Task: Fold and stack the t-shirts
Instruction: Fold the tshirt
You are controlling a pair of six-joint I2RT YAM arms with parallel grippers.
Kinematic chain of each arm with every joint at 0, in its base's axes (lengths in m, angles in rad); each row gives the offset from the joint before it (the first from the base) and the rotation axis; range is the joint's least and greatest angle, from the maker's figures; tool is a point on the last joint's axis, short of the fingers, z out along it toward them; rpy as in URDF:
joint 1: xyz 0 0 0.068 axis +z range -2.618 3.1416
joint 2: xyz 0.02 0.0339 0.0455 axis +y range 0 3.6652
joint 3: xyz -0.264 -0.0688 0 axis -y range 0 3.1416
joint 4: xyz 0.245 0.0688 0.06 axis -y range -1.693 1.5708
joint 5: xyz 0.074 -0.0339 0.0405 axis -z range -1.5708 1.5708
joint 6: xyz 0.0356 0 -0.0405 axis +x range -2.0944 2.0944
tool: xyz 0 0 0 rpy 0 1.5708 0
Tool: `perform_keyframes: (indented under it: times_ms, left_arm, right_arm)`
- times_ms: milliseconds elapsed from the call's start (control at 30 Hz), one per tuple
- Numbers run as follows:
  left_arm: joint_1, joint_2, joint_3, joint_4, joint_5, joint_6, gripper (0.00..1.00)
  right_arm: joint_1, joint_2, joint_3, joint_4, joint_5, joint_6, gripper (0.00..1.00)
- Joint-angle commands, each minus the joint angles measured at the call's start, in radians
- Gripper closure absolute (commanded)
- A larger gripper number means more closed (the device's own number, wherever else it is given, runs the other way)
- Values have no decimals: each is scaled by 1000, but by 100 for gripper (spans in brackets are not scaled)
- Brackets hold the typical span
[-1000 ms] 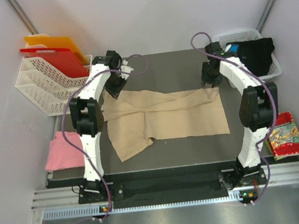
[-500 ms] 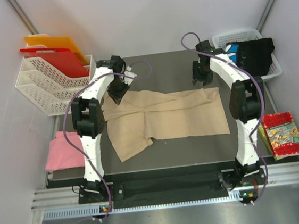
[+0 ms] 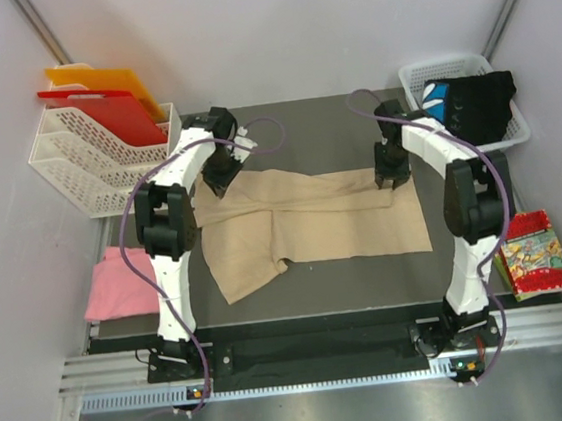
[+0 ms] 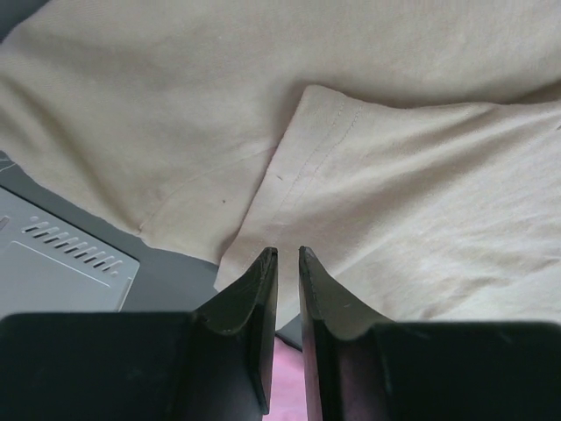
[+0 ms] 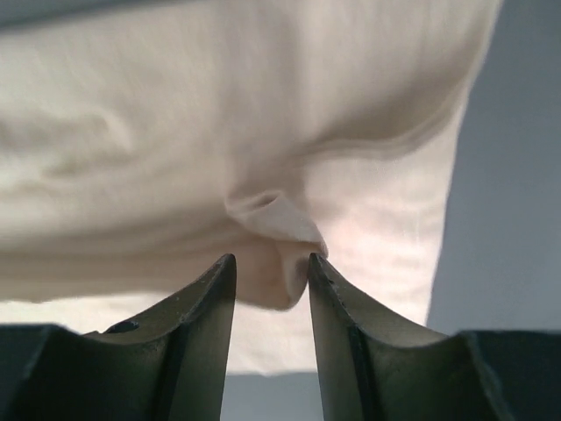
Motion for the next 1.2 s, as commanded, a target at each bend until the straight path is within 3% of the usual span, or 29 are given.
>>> perform_keyframes:
  times_ms: [0, 267, 433, 633, 767, 967, 1167]
  left_arm:
    - [8, -64, 17, 34, -9, 7, 79]
    - [8, -46, 42, 38, -8, 7, 79]
    - [8, -40, 60, 30, -19, 18, 79]
    - [8, -46, 62, 18, -28, 18, 80]
    - [9, -70, 19, 31, -32, 18, 79]
    - [9, -78, -16, 39, -29, 6, 80]
    - [9, -77, -16, 30, -37, 3, 79]
  right_arm:
    - [6, -171, -75, -55, 30, -16, 62]
    - [23, -340, -261, -81, 30, -15, 62]
    - [19, -234, -132, -70, 58, 6, 61]
    - [25, -27, 216, -119, 52, 4, 60]
    - [103, -22, 209, -96, 23, -22, 60]
    - [232, -16, 121, -73, 132, -72, 61]
    - [246, 2, 75, -55, 156, -66, 60]
